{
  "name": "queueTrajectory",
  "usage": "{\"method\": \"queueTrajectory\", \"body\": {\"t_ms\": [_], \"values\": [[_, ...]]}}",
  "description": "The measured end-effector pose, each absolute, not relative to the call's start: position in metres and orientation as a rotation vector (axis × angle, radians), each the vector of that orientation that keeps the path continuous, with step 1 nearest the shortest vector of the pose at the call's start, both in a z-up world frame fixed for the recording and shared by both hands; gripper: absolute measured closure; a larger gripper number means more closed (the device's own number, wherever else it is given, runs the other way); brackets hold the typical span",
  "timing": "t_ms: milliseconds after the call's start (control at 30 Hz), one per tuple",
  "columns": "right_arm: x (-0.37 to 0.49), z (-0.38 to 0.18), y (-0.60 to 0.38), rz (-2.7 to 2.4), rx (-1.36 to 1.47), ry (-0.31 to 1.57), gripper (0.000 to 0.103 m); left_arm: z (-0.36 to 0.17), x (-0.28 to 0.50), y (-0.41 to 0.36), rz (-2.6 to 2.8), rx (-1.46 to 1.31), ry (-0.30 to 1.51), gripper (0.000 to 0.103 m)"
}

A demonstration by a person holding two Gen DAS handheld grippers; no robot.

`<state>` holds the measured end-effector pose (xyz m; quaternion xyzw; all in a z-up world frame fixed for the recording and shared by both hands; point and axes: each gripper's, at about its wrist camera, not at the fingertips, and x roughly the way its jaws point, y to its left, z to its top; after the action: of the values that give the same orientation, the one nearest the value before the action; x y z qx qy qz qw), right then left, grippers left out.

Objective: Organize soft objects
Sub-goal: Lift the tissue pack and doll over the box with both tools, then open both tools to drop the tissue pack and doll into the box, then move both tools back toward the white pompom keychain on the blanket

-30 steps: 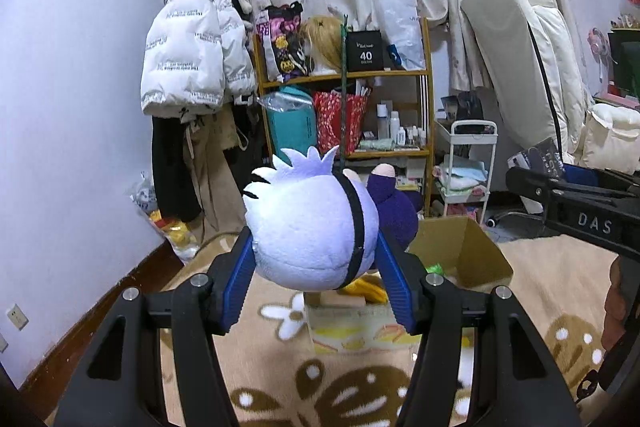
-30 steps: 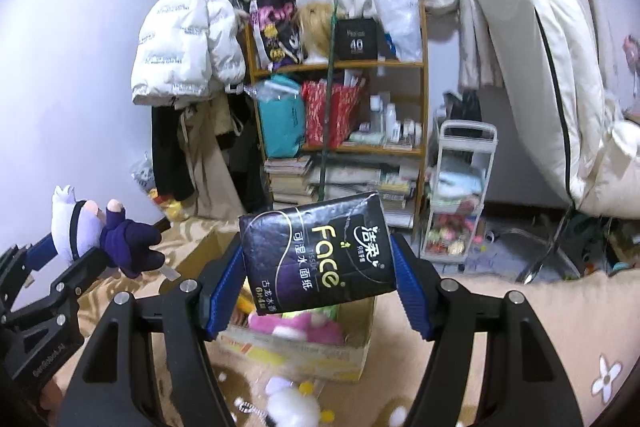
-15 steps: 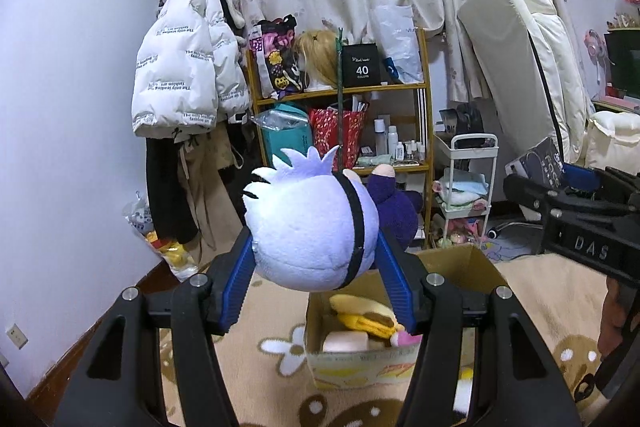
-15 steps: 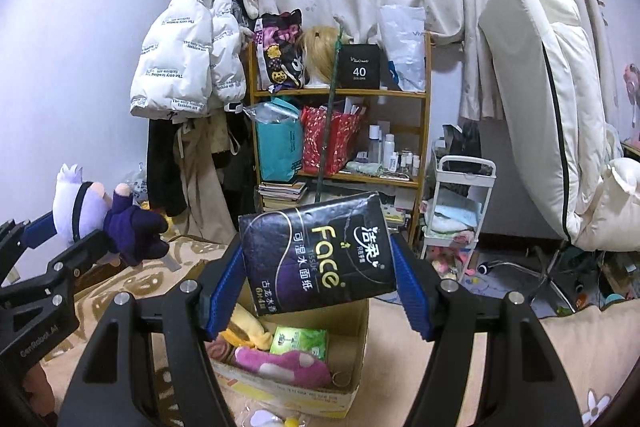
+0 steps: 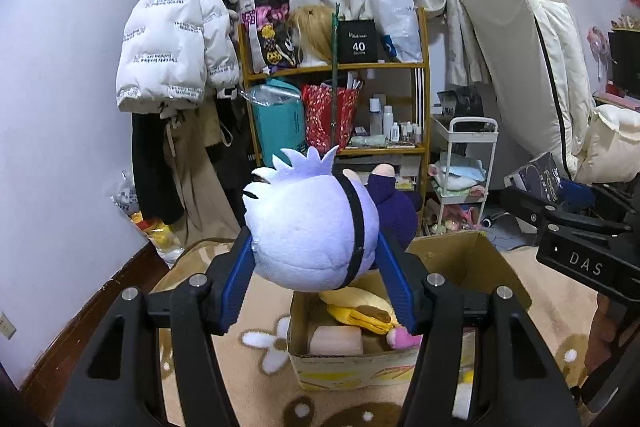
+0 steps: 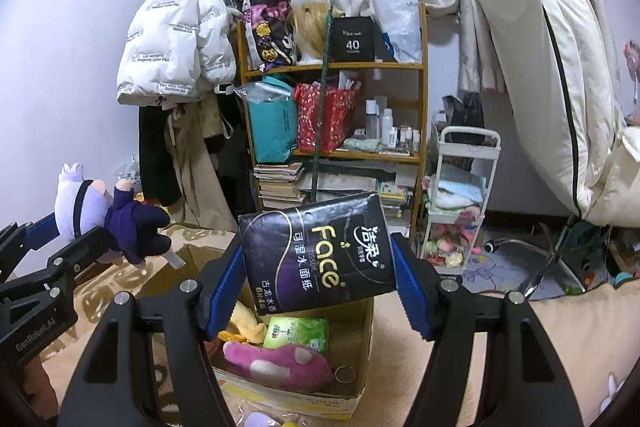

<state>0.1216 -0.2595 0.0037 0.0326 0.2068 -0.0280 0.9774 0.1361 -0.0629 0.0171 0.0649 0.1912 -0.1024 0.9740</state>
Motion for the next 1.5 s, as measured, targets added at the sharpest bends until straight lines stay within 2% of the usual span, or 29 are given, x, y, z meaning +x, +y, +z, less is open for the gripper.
{"method": "queueTrajectory", "body": {"t_ms": [633, 1033, 1100, 1133, 1200, 1233, 1333, 1400, 1500], "values": [[0.145, -0.052, -0.271, -0.034, 0.106, 0.554, 0.030, -0.031, 0.171, -0.069, -0.225, 0.141, 0.530, 0.043], [0.145, -0.064, -0.270, 0.023, 0.169, 0.637, 0.029, -0.041, 0.170, -0.065, -0.233, 0.140, 0.597, 0.038], [0.143, -0.064, -0.269, 0.031, 0.167, 0.643, 0.025, -0.039, 0.168, -0.062, -0.234, 0.132, 0.599, 0.030], [0.141, -0.063, -0.268, 0.034, 0.166, 0.644, 0.023, -0.038, 0.167, -0.061, -0.235, 0.128, 0.600, 0.030], [0.138, -0.061, -0.267, 0.035, 0.163, 0.639, 0.011, -0.036, 0.165, -0.058, -0.233, 0.125, 0.607, 0.030], [0.136, -0.060, -0.266, 0.035, 0.162, 0.634, 0.009, -0.036, 0.164, -0.058, -0.231, 0.123, 0.612, 0.029], [0.131, -0.057, -0.264, 0.038, 0.167, 0.636, 0.006, -0.035, 0.161, -0.052, -0.225, 0.111, 0.625, 0.020], [0.127, -0.055, -0.264, 0.040, 0.174, 0.639, 0.000, -0.032, 0.155, -0.050, -0.218, 0.113, 0.620, 0.019], [0.118, -0.051, -0.264, 0.033, 0.183, 0.628, 0.000, -0.029, 0.149, -0.048, -0.212, 0.121, 0.623, 0.019]]}}
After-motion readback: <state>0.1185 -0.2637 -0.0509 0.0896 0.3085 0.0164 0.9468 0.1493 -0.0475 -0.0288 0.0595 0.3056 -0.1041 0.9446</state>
